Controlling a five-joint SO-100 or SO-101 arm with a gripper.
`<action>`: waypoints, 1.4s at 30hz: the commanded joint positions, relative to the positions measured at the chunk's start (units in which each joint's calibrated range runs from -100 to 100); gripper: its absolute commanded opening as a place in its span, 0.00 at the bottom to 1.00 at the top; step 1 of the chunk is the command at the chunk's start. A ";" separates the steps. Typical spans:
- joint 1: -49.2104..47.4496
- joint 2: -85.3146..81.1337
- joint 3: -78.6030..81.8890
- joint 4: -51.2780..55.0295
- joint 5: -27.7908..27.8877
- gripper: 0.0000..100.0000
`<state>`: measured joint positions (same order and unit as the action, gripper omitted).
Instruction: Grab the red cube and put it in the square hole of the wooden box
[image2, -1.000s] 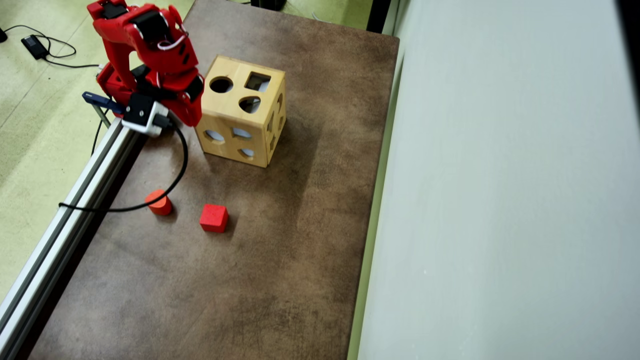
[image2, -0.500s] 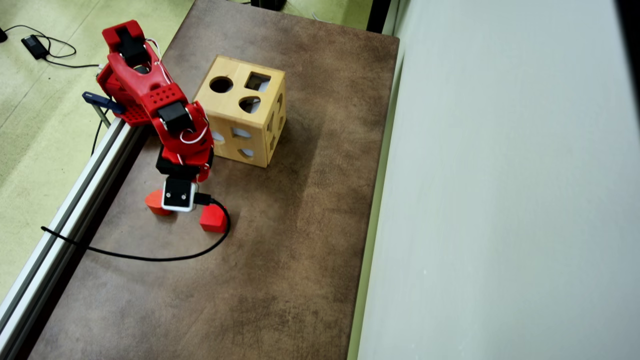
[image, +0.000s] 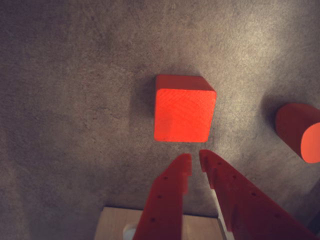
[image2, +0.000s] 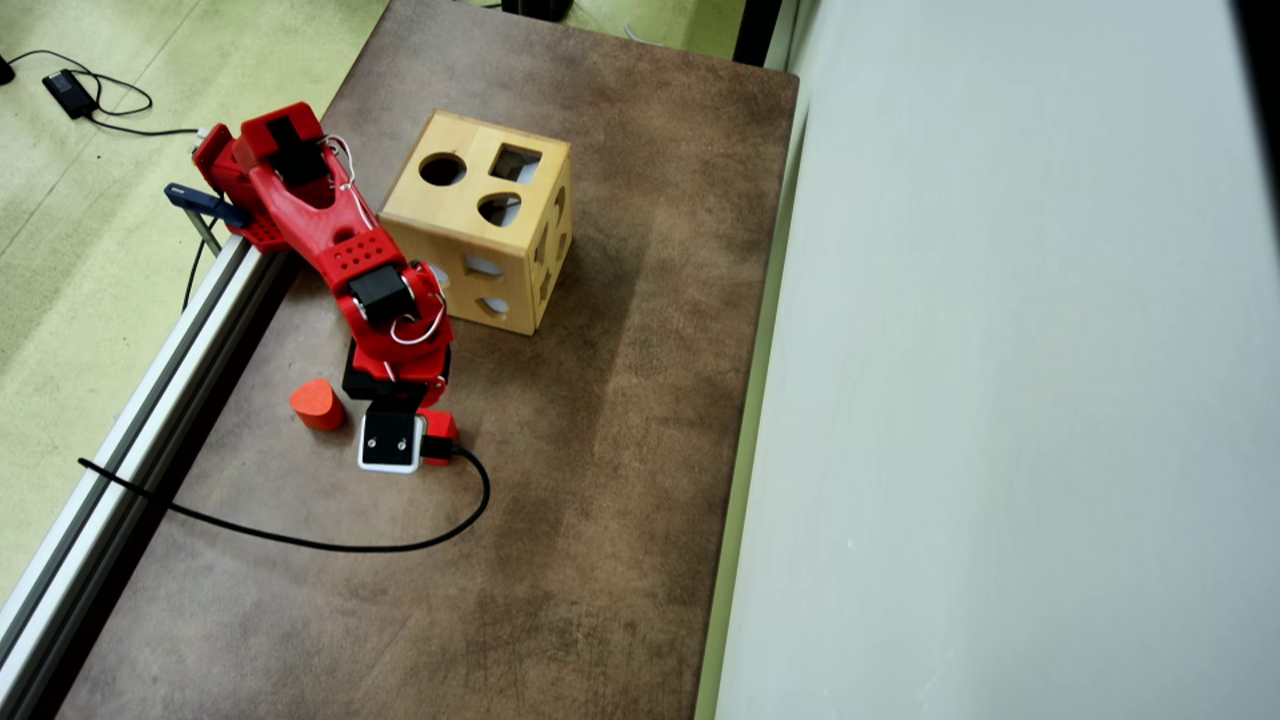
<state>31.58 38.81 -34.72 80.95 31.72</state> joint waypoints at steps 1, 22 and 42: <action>1.18 -1.57 -2.94 1.11 0.00 0.11; 3.78 2.76 -3.12 4.17 -0.05 0.39; 1.92 9.38 -4.01 4.09 -0.20 0.38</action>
<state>33.96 47.46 -36.43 85.63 31.72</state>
